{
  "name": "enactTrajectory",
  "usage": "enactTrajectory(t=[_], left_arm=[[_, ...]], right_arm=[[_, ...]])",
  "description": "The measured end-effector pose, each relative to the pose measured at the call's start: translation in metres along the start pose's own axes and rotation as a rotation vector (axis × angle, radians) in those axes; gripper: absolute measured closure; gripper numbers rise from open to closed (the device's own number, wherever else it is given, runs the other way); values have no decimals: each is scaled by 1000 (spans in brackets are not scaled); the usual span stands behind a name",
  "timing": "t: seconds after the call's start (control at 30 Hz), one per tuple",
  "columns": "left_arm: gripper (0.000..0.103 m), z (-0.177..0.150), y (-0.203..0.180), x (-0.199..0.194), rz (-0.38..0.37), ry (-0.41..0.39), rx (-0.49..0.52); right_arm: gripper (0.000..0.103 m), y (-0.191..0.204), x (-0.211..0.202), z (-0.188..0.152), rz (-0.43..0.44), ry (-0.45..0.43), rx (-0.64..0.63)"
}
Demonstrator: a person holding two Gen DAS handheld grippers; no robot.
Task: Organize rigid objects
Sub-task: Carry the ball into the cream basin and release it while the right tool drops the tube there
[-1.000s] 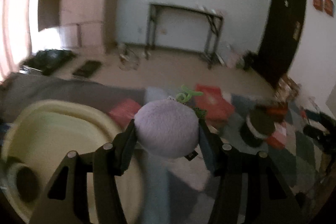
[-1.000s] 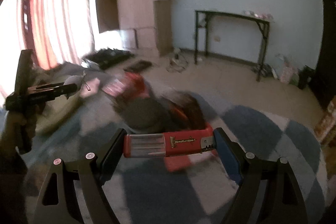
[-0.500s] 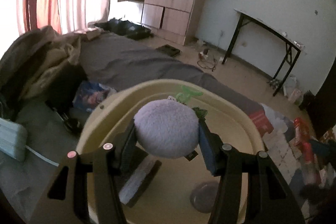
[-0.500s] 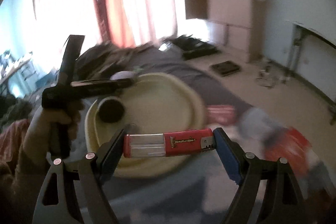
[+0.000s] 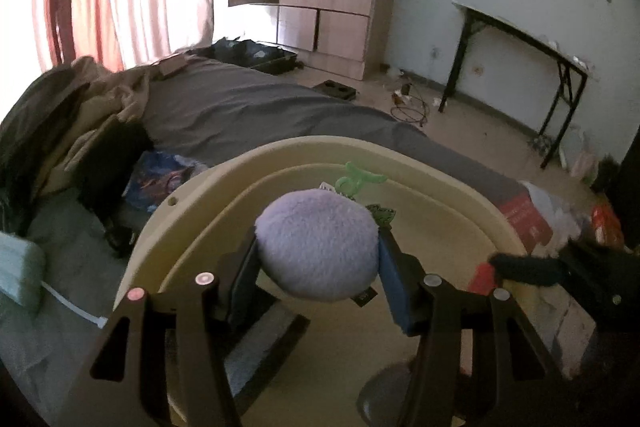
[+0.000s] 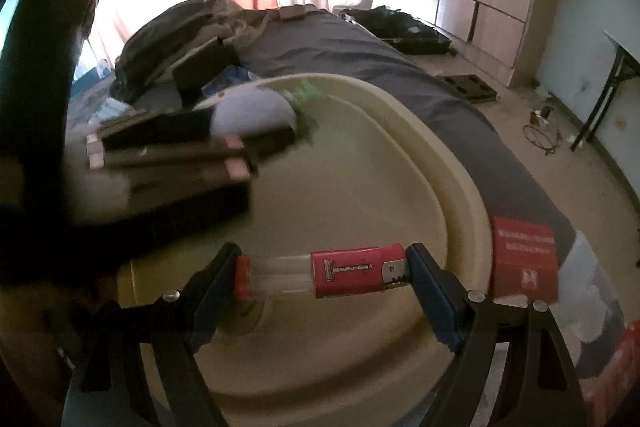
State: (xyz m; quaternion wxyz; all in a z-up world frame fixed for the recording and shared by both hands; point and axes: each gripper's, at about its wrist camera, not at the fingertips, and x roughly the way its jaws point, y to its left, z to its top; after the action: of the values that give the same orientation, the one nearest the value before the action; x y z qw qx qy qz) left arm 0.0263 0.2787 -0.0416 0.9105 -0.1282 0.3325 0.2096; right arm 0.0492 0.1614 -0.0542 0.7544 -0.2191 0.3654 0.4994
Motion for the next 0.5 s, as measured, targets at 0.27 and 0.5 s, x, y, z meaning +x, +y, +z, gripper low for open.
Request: enactTrajectory(t=[0.27, 0.5], left_arm=[[42, 1, 5, 2, 5, -4, -11], [12, 2, 1, 1, -2, -4, -17]], right_arm=[[20, 2, 42, 2, -11, 60, -24], [17, 5, 54, 3, 3, 52, -8]])
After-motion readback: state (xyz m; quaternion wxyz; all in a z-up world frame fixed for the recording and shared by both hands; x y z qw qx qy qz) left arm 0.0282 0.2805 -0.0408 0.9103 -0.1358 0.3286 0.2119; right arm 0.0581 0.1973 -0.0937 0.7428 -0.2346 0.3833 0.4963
